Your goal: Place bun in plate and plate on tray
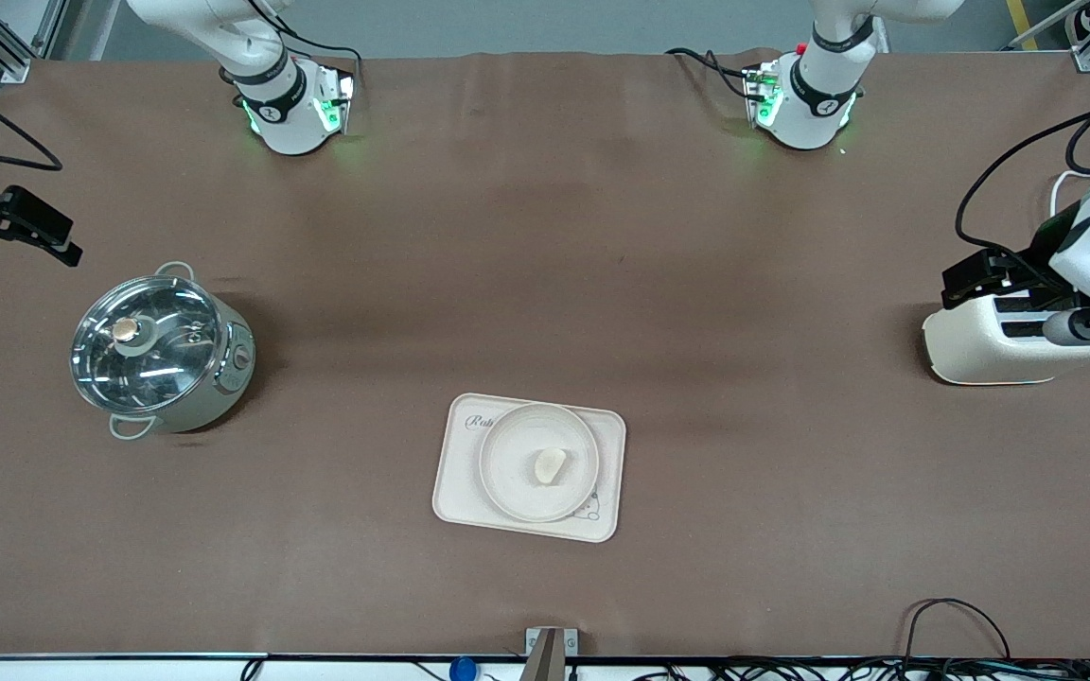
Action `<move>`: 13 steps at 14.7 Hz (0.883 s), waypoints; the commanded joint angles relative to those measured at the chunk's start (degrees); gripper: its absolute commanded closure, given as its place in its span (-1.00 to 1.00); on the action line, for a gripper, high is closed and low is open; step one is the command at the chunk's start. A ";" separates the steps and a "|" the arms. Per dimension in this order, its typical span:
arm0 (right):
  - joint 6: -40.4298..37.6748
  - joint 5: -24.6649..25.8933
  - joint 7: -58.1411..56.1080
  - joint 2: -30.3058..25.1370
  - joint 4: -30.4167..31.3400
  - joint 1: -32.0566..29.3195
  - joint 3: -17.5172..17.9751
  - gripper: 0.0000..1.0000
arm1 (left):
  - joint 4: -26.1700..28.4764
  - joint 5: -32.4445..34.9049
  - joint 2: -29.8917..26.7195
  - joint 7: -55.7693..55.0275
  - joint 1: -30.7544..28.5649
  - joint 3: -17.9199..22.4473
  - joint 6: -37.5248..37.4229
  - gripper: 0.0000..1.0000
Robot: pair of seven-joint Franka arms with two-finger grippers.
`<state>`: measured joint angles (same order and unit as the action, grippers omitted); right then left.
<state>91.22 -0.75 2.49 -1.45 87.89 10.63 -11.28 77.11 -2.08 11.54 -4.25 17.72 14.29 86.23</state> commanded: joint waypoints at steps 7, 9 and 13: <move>-0.96 1.45 0.14 0.57 -1.23 -0.70 0.83 -1.00 | -0.83 -0.91 -1.07 -0.41 -0.58 0.12 -0.45 -1.00; -0.78 1.54 0.14 0.57 -1.32 -0.26 0.91 -1.00 | -0.48 -0.56 -2.74 -0.14 -4.26 -3.19 -0.45 -1.00; -1.04 1.54 -0.03 0.48 -1.23 -0.61 0.91 -1.00 | 3.29 -0.03 -7.21 -0.06 -12.34 -10.76 -1.50 -1.00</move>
<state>90.97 -0.31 2.49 -1.16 87.49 10.64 -10.88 76.87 -2.08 8.04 -4.39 9.01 7.01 85.21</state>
